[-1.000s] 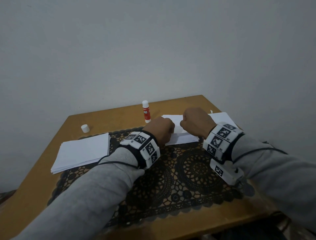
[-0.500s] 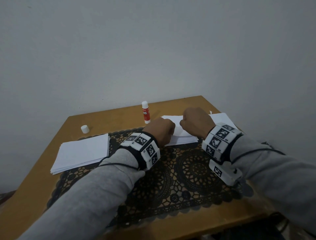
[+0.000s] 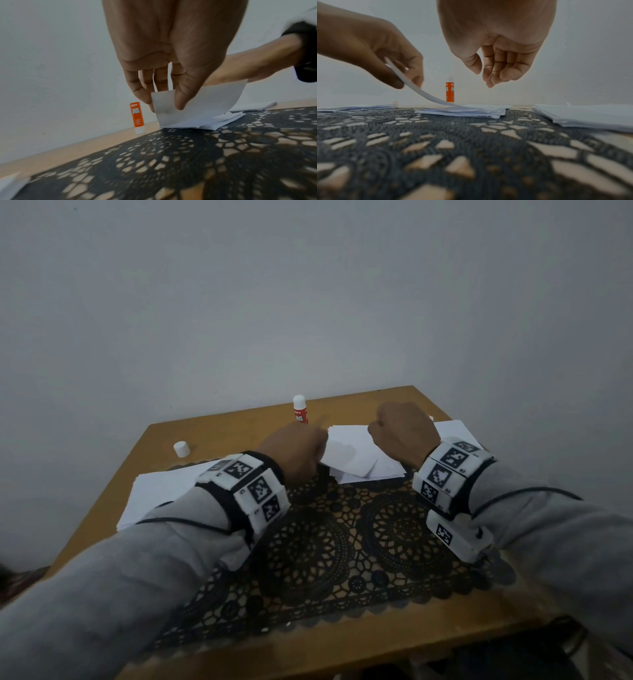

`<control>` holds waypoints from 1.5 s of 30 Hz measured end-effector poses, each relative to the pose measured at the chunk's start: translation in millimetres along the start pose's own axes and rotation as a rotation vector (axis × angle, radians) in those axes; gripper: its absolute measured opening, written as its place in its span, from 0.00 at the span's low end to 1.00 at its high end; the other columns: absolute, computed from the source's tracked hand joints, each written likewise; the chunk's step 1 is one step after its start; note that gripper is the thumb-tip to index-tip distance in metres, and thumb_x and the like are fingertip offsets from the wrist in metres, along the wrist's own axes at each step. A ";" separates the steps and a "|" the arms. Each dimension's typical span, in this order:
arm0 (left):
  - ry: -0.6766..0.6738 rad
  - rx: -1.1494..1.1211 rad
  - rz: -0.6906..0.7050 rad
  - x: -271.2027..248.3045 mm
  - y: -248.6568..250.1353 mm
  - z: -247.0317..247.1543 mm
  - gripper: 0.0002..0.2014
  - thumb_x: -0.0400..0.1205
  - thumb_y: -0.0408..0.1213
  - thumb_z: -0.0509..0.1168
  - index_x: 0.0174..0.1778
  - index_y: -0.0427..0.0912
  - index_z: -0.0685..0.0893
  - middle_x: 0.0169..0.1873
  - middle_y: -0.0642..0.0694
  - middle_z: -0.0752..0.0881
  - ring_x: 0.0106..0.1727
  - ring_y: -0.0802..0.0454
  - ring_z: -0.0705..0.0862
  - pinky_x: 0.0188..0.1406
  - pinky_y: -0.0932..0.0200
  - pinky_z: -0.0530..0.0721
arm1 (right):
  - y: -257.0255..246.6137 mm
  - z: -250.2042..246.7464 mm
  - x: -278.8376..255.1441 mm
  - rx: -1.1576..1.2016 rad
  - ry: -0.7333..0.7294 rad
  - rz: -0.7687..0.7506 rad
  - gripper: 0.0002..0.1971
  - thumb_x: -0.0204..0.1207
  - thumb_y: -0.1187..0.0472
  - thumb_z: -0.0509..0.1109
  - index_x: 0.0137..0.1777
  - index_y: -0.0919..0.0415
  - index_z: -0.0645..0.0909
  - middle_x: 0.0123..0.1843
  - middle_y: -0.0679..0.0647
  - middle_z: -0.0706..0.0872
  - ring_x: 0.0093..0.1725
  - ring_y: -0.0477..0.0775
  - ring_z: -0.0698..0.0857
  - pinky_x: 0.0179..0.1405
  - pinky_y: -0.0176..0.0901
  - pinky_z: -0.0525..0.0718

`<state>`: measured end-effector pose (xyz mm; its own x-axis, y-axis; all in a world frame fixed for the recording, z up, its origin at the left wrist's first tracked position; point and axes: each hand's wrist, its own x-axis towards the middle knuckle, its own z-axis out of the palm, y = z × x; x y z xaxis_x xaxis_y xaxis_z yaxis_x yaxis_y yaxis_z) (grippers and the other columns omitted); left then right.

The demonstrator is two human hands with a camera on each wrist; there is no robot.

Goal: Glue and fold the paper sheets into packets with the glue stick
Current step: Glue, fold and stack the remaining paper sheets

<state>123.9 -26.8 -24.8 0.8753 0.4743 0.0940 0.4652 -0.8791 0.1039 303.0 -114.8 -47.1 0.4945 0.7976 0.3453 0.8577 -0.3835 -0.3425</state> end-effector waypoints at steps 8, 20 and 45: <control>-0.053 -0.008 0.180 -72.1 -25.5 -17.0 0.13 0.74 0.22 0.63 0.38 0.49 0.78 0.46 0.52 0.84 0.50 0.53 0.78 0.51 0.56 0.79 | -1.0 -0.8 -1.7 0.038 -0.001 0.006 0.19 0.81 0.59 0.60 0.28 0.61 0.63 0.27 0.55 0.71 0.31 0.56 0.72 0.25 0.44 0.60; -0.219 0.131 0.229 -101.9 -55.0 -2.1 0.17 0.69 0.18 0.59 0.37 0.48 0.75 0.46 0.52 0.81 0.52 0.54 0.74 0.50 0.56 0.78 | -0.5 2.1 -1.5 0.000 -0.057 0.022 0.17 0.81 0.57 0.61 0.31 0.62 0.67 0.29 0.55 0.72 0.32 0.55 0.72 0.25 0.43 0.62; -0.264 0.101 0.222 -106.8 -61.5 -2.0 0.17 0.75 0.30 0.64 0.58 0.51 0.81 0.62 0.55 0.80 0.62 0.55 0.77 0.63 0.57 0.77 | -93.6 54.6 72.5 0.460 -0.299 0.195 0.14 0.72 0.59 0.79 0.55 0.62 0.83 0.38 0.55 0.86 0.28 0.50 0.80 0.19 0.36 0.76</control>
<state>1.6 -23.3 -39.3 0.9544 0.2542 -0.1567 0.2589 -0.9658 0.0104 250.9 4.3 -37.7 0.5188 0.8549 -0.0009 0.5725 -0.3482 -0.7423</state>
